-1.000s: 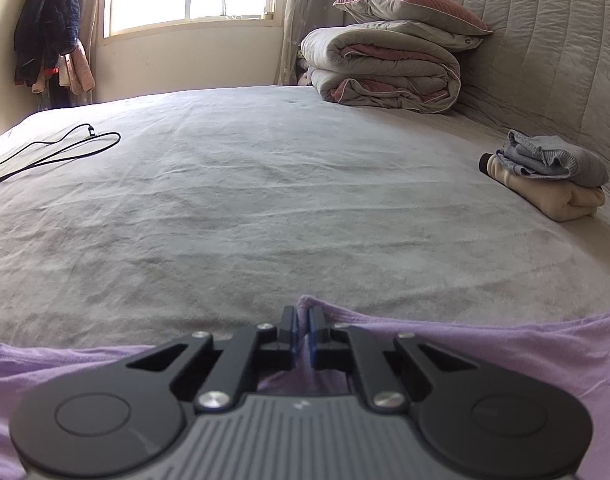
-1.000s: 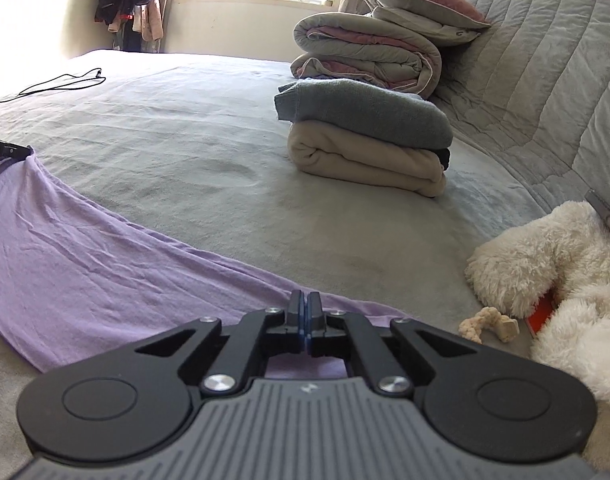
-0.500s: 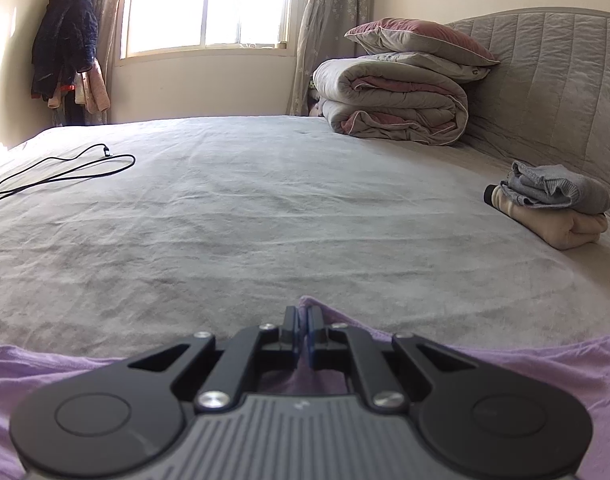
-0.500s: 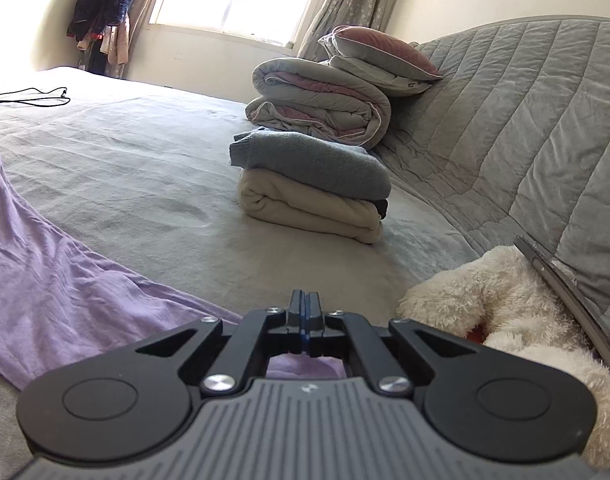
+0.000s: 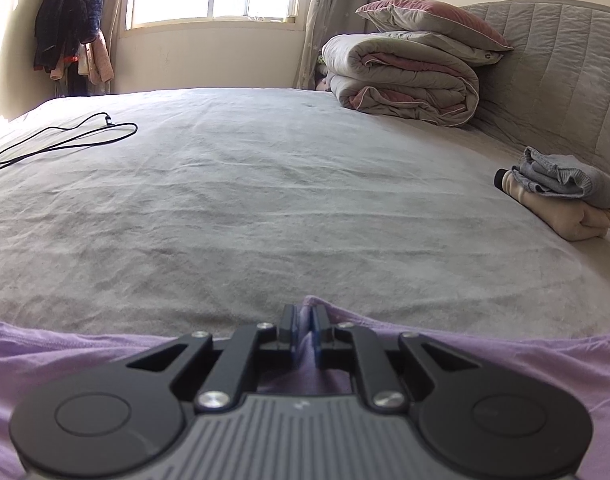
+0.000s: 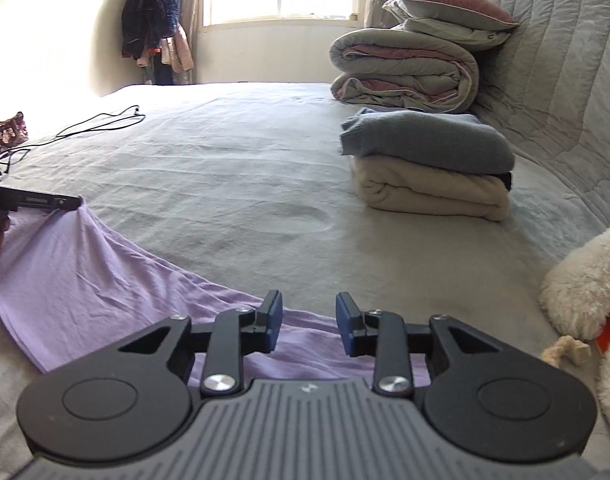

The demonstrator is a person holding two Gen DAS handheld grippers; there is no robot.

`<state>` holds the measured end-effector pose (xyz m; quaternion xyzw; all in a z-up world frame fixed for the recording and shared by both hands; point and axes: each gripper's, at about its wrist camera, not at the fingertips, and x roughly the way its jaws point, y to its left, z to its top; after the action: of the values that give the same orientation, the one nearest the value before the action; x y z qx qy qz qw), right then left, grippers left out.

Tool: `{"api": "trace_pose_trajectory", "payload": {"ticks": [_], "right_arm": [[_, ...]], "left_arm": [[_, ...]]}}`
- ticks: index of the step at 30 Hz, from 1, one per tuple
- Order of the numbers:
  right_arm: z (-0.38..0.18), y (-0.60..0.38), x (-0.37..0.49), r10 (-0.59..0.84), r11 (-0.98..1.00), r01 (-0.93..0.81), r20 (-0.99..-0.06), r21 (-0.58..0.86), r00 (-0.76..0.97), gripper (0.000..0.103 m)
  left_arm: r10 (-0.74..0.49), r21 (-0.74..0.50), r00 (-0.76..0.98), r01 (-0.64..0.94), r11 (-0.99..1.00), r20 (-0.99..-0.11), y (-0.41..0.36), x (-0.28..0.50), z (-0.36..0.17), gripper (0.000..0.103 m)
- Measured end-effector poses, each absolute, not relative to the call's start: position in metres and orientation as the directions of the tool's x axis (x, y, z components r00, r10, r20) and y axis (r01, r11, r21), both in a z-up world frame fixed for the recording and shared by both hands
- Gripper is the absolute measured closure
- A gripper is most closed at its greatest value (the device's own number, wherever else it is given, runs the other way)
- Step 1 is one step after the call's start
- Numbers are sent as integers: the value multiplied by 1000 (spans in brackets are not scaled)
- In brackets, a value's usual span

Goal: Fold clothes

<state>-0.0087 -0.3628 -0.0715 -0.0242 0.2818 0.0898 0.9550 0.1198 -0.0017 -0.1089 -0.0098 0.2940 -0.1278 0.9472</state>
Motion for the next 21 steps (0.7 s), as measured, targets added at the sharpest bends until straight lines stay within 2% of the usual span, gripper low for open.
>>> {"api": "trace_pose_trajectory", "payload": {"ticks": [4,14,16,17,18,19,21], "right_arm": [[-75,-332,4,238,961,-276,-558,16,795,68],[-79,-286,26,320,923,-385,-567,5,759,69],[-81,-281,30,325,917,-399,-575,-3,751,75],[-82,-278,32,327,914,-405,-579,-6,747,82],[-84,-276,33,325,911,-411,-585,-17,743,94],[-85,-273,32,321,908,-417,-586,-32,744,99],[-86,-270,29,310,906,-419,-576,-62,757,102]], "left_arm": [[-254,-105,791,236,966,-557,0,121,-110,93],[-260,-119,788,234,965,-558,1,122,-110,93],[-261,-121,788,234,965,-557,1,122,-110,93],[-262,-122,788,234,965,-557,1,122,-111,93],[-263,-123,788,234,964,-557,1,122,-111,93],[-264,-125,788,234,964,-556,2,122,-111,93],[-267,-128,789,236,963,-553,2,122,-110,95]]}}
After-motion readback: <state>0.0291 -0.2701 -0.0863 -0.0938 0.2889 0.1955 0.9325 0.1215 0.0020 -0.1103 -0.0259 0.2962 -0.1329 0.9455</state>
